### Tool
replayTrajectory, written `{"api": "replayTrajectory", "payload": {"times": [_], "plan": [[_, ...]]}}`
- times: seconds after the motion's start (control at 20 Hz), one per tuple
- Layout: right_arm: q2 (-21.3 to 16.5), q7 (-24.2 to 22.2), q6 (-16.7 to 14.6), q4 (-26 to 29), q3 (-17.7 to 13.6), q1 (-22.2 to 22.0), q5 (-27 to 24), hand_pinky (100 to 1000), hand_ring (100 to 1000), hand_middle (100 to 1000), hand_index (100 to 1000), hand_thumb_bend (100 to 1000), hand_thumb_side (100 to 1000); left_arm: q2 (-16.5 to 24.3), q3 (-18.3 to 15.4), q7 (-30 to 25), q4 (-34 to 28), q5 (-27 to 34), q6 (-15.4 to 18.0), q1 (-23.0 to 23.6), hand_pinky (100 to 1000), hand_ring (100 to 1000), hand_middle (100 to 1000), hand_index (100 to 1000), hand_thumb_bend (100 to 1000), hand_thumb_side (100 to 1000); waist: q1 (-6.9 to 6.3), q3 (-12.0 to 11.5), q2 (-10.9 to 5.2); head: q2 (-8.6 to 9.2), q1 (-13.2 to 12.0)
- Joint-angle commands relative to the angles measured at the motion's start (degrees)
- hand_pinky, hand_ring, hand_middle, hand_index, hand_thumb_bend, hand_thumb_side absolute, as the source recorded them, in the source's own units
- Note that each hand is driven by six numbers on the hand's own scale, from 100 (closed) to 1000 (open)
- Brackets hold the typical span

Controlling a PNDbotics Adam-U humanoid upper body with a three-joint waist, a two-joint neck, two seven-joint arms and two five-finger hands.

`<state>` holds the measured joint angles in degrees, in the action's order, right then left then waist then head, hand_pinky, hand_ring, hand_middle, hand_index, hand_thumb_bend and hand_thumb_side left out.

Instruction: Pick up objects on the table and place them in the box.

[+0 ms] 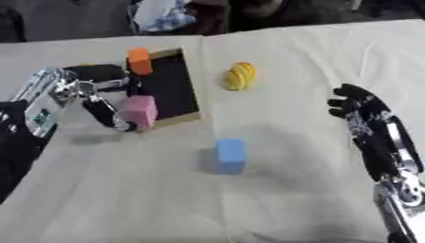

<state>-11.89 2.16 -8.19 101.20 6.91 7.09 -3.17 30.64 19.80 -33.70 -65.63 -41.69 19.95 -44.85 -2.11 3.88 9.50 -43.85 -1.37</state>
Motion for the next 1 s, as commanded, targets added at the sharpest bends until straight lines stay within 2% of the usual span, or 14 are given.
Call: {"api": "replayTrajectory", "payload": {"times": [0.05,0.45,0.8,1.0], "plan": [[-0.51,-0.06,-0.07,0.61,-0.09,0.63,-0.30,793,782,785,845,100,518,0.78,-1.21,1.51,0.23,-1.72,-0.76,-0.99,733,674,710,846,509,295,0.01,-0.02,-1.61,-0.27,0.22],[-0.47,-0.02,-0.07,0.59,-0.16,0.58,-0.28,793,782,785,845,100,517,0.47,-2.87,5.64,1.91,-3.89,-1.78,-1.10,734,677,723,854,533,318,0.09,0.06,-1.64,-0.27,0.26],[-0.51,0.08,-0.07,0.53,-0.26,0.46,-0.23,793,782,785,845,100,518,3.52,-5.38,6.07,-3.65,1.40,-3.35,-0.92,736,678,728,850,559,357,0.16,-0.23,-1.70,-0.27,0.49],[-0.58,0.10,-0.08,0.48,-0.29,0.40,-0.19,793,782,785,845,100,518,6.91,-6.77,5.22,-7.61,5.50,-5.11,-1.05,746,690,739,853,573,374,0.21,-0.60,-1.73,-0.27,0.63]]}}
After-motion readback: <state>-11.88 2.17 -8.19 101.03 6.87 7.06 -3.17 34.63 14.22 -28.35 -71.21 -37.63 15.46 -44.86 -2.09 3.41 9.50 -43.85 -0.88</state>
